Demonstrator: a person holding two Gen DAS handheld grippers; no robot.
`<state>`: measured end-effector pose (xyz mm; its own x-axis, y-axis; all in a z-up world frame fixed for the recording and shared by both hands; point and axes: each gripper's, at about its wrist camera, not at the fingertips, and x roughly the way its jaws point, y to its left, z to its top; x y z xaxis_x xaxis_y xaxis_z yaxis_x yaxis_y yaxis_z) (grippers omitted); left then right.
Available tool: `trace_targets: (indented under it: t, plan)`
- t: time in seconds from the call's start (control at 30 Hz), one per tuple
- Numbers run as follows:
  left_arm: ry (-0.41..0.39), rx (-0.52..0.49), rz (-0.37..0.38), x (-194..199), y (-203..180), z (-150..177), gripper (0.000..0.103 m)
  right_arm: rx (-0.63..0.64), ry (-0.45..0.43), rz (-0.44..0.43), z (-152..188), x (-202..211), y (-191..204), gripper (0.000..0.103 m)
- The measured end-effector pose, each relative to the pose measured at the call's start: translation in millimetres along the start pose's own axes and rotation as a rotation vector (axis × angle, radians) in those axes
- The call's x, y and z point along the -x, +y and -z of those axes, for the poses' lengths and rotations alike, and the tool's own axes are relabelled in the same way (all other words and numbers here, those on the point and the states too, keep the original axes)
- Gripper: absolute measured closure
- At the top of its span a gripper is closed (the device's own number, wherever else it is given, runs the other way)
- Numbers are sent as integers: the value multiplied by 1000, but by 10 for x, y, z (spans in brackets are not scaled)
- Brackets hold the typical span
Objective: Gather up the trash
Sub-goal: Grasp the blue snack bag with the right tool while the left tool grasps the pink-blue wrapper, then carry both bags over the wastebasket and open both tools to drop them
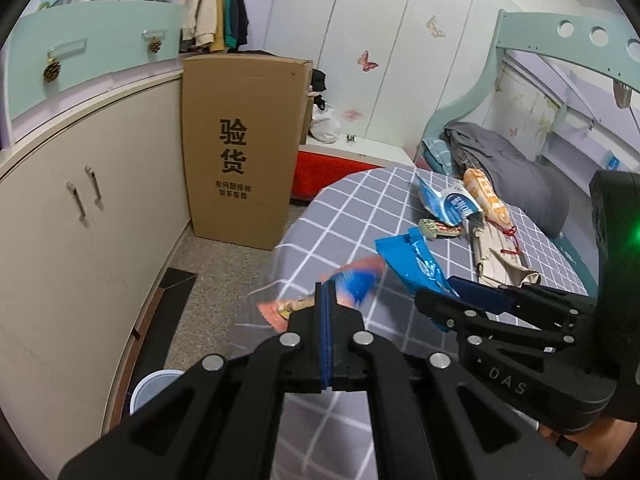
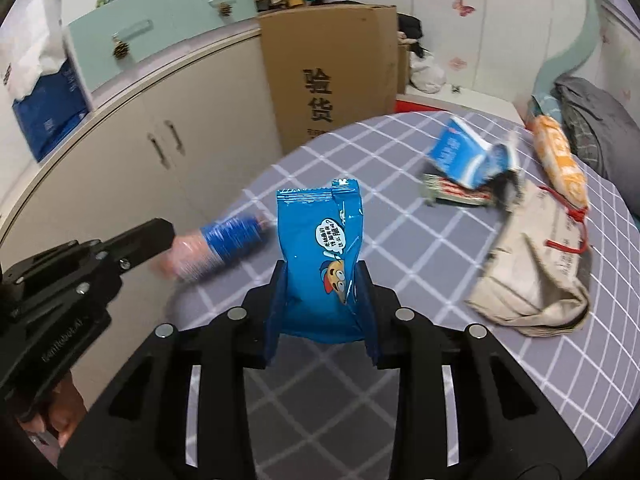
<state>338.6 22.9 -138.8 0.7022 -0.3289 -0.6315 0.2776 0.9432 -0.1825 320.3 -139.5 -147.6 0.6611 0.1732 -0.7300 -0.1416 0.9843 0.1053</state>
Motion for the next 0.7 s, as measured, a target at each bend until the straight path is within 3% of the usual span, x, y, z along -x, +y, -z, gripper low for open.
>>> trace_targets:
  t: [0.17,0.23,0.3,0.33,0.4,0.57,0.7]
  plan:
    - [10,39,55,81,164,49,103,6,20,-19,4,-72,199,70]
    - [8,-5,13,56,101,75,103,6,16,-4,19,-77,214,70]
    - [10,-35,19,15,44,77,99,5,9,8,36,-62,192,70]
    - [11,-42,10,-3,18,75,94,0,6,13,46,-46,154,70]
    - [39,-70,9,-91,-37,68,48,-13,9,19,68,-35,83,70]
    - [90,-170,-35,-377,-204,107,47,-43,11,35,131,-33,-106,70]
    - [89,-216,-66,-425,-274,120,64,-52,16,28,155,-45,-184,70]
